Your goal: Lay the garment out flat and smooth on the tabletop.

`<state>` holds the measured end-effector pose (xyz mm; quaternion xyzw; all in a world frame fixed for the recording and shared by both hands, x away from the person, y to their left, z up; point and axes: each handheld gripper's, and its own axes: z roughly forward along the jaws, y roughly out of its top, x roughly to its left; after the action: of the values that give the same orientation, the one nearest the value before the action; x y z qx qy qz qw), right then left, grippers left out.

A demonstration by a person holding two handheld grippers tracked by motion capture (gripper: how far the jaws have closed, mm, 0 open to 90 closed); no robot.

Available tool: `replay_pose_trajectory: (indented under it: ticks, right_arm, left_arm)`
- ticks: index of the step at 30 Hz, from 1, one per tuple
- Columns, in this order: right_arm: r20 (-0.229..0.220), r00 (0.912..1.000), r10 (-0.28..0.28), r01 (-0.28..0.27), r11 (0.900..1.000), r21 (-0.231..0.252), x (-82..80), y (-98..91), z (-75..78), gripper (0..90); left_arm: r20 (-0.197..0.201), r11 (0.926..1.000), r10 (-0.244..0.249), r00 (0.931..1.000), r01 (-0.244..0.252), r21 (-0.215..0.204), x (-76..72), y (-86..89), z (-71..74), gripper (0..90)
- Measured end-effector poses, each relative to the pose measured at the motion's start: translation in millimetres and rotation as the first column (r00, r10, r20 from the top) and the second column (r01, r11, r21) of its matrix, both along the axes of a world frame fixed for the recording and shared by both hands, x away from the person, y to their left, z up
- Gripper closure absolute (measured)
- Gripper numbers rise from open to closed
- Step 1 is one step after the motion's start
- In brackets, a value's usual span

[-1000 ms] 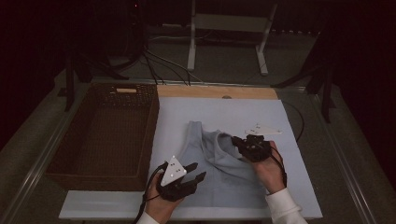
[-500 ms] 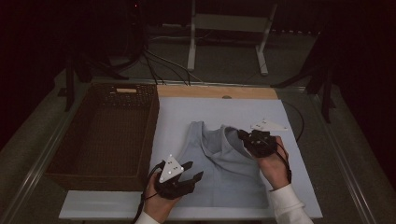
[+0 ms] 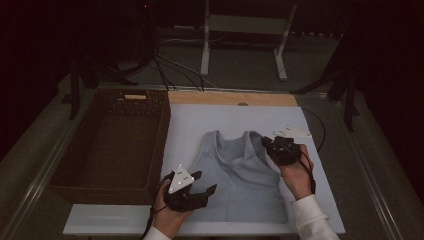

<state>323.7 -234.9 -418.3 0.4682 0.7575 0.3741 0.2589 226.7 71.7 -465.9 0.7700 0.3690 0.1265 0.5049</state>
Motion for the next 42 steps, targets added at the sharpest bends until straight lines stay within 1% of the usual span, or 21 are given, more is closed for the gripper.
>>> replay_pose_trajectory:
  ticks: [2,5,7,10,13,16,18,22,25,30,35,40,42]
  right_arm:
    - [0.009,0.9995,-0.03,0.031,0.9994,-0.014,1.4,-1.4,-1.6,81.1]
    - [0.017,0.9984,-0.054,0.054,0.9985,0.004,1.4,-6.1,-1.6,67.7]
    - [0.013,0.9989,-0.044,0.044,0.999,0.007,0.3,-8.2,-2.1,60.8]
    - [0.012,0.9992,-0.038,0.038,0.9993,0.0,-2.3,-9.5,-4.0,49.5]
    - [0.008,0.9993,-0.035,0.035,0.9994,0.001,-4.8,-11.0,-6.6,42.2]
    - [0.01,0.9994,-0.033,0.032,0.9994,0.01,-8.5,-13.1,-8.9,35.9]
    - [0.01,0.9996,-0.026,0.026,0.9994,0.022,-10.8,-14.8,-10.8,32.3]
    - [0.001,0.9999,-0.016,0.016,0.9986,0.051,-15.1,-17.8,-15.1,27.6]
    - [-0.009,0.9999,-0.008,0.008,0.9974,0.072,-18.6,-19.8,-18.3,25.3]
    - [-0.011,0.9999,-0.003,0.004,0.9972,0.074,-25.8,-22.7,-23.4,22.9]
    - [-0.006,1.0,-0.006,0.006,0.9969,0.079,-34.2,-25.9,-27.2,21.9]
    - [-0.004,0.9999,-0.014,0.014,0.9962,0.086,-42.9,-30.6,-31.7,21.0]
    - [-0.003,0.9999,-0.015,0.015,0.9962,0.086,-44.5,-31.8,-32.8,21.0]
  left_arm:
    - [0.001,1.0,0.003,1.0,-0.003,0.001,-0.1,0.4,0.2,34.1]
    - [0.004,0.9999,0.01,0.9999,-0.01,0.002,0.0,1.6,0.9,32.4]
    - [0.004,0.9998,0.019,0.9998,-0.019,0.001,0.3,2.0,1.0,31.0]
    - [0.001,0.9994,0.032,0.9995,-0.032,0.014,1.0,2.1,0.8,26.4]
    - [-0.002,0.9985,0.048,0.9988,-0.048,0.027,1.2,1.8,-0.1,20.8]
    - [-0.005,0.9978,0.053,0.9986,-0.053,0.039,2.0,2.7,-1.8,17.8]
    - [-0.01,0.9975,0.058,0.9983,-0.058,0.04,2.5,3.8,-3.2,17.0]
    - [-0.014,0.9967,0.066,0.9977,-0.065,0.05,3.2,6.2,-6.4,16.5]
    - [-0.025,0.9966,0.065,0.9975,-0.064,0.052,3.0,8.3,-9.6,17.2]
    - [-0.035,0.9956,0.066,0.9972,-0.063,0.069,0.9,10.9,-15.9,18.6]
    - [-0.036,0.9924,0.08,0.9961,-0.076,0.097,-1.1,13.2,-22.0,19.9]
    - [-0.063,0.9892,0.077,0.995,-0.068,0.13,-2.5,12.0,-32.3,21.1]
    - [-0.068,0.9882,0.079,0.9946,-0.069,0.137,-2.4,11.8,-33.6,22.3]
